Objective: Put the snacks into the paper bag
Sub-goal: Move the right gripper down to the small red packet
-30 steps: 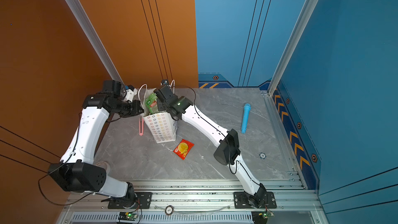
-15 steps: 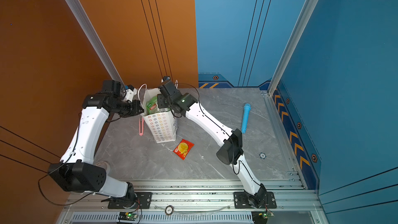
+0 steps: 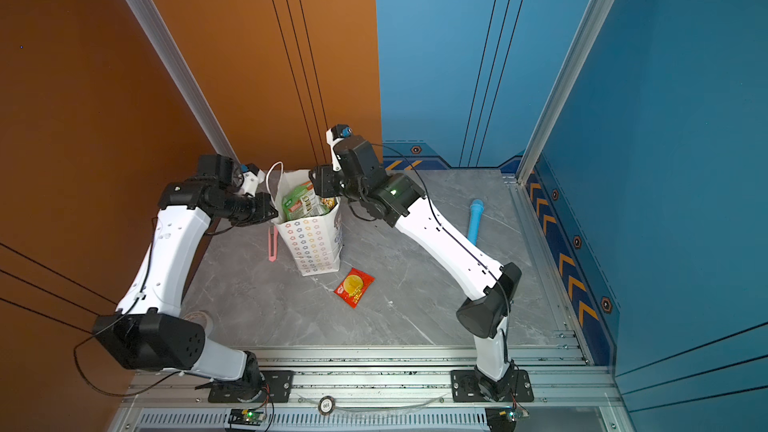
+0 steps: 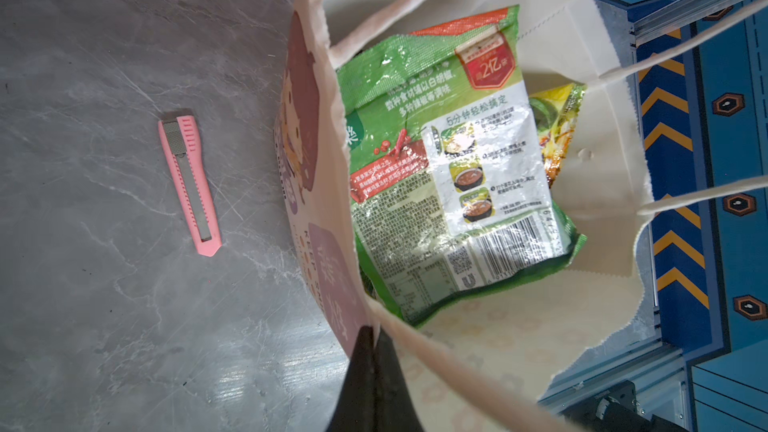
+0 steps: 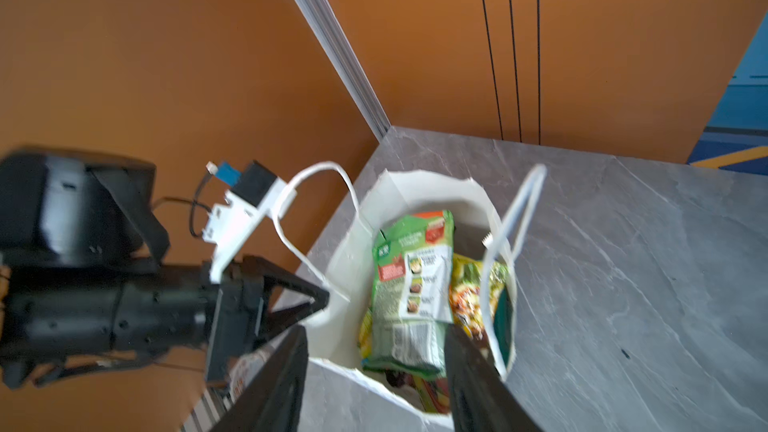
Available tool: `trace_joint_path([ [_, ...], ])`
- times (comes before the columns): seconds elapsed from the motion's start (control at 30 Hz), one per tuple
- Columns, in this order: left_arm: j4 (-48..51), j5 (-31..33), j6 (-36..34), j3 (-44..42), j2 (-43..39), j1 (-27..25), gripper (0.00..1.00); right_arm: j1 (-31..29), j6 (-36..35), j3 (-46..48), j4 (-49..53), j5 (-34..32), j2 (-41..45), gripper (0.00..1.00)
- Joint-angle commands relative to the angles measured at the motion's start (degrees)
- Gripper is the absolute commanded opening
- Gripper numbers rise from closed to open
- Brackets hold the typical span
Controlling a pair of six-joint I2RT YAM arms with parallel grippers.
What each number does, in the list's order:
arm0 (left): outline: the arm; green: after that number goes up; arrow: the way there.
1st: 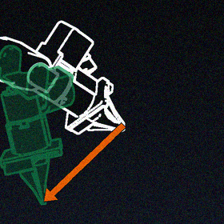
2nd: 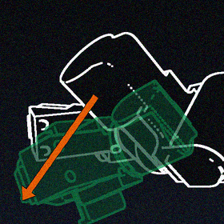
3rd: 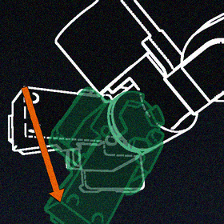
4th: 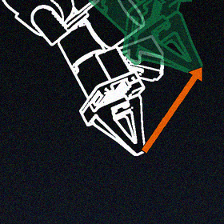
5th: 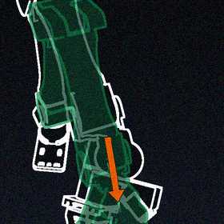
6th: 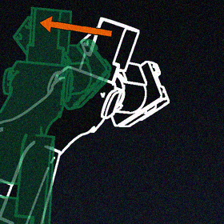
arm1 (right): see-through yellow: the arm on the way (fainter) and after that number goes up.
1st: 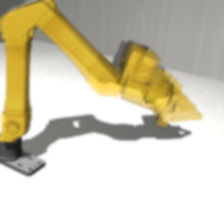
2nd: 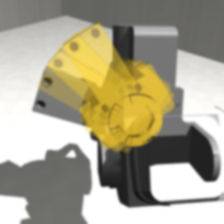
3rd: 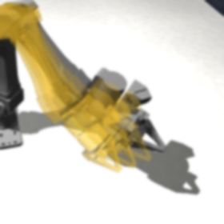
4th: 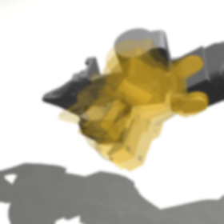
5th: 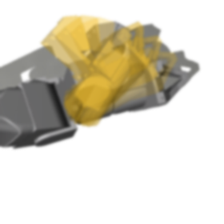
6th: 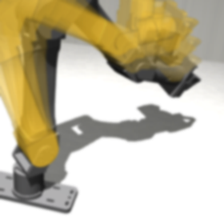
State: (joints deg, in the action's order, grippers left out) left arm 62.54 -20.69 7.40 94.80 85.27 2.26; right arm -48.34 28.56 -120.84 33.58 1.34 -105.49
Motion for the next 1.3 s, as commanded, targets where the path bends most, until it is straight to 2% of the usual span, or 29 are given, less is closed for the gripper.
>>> trace_joint_path([
  [0.0,-1.1,-2.2,0.2,0.2,-2.2,0.5,0.0,0.4,0.0,13.2,-8.0,0.8,7.2,0.65],
  [0.1,-1.1,-2.2,0.1,0.1,-2.3,0.5,0.0,1.2,0.4,25.3,-10.5,1.2,13.1,0.75],
  [0.23,-1.1,-2.2,0.1,0.0,-2.4,0.5,0.0,2.1,0.4,36.9,-10.1,2.9,18.9,0.82],
  [0.3,-1.1,-2.1,0.1,0.0,-2.4,0.5,0.0,2.6,0.2,41.9,-9.4,4.4,20.7,0.83],
  [0.4,-1.2,-2.4,0.3,0.1,-2.2,0.5,0.0,3.6,1.5,47.1,-7.6,6.0,21.9,0.79],
  [0.5,-1.2,-2.3,0.4,0.0,-2.4,0.5,0.0,4.7,5.7,52.0,-6.6,7.6,21.7,0.72],
  [0.67,-1.1,-1.9,0.3,-0.2,-2.6,0.6,0.0,5.5,14.6,62.4,-15.6,11.2,19.9,0.64],
  [0.77,-1.1,-1.8,0.2,-0.3,-2.7,0.5,0.0,6.1,17.0,66.1,-19.6,13.4,16.6,0.59],
  [0.97,-1.1,-2.0,0.2,-0.1,-2.5,0.6,0.0,7.0,19.1,68.2,-24.1,15.8,11.9,0.47],
  [1.27,-1.2,-2.0,0.2,-0.3,-2.4,0.6,0.0,7.6,21.7,67.8,-29.8,19.4,5.6,0.43],
])
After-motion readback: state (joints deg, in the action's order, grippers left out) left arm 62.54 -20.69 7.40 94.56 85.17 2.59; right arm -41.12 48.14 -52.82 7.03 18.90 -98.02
